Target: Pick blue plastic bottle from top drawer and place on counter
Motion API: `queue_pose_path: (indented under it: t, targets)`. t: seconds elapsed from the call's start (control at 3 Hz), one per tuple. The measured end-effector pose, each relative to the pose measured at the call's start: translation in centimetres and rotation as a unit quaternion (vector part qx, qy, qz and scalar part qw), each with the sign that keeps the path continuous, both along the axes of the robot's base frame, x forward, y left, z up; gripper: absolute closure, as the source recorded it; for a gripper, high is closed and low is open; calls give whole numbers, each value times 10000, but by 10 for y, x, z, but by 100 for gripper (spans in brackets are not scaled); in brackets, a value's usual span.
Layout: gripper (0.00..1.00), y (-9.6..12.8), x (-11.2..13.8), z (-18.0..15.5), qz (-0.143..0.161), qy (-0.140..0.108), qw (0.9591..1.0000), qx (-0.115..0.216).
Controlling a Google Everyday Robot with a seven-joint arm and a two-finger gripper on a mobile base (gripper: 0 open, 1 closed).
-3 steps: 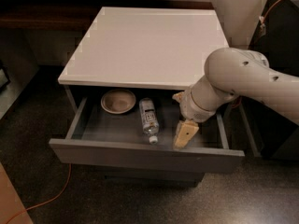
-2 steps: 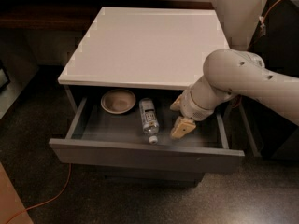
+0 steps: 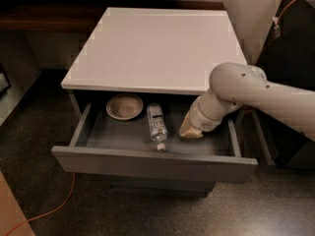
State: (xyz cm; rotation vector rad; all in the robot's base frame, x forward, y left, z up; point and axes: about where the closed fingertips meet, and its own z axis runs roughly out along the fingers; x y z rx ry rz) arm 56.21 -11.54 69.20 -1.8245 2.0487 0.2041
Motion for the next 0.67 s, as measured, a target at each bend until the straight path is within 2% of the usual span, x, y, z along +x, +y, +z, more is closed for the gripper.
queue_pose_path:
  t: [0.33,0.67]
  targets:
    - [100,-1,-1,-22,-6,158,9999,-39]
    - [100,6,-7,-40,60,267,9996,-75]
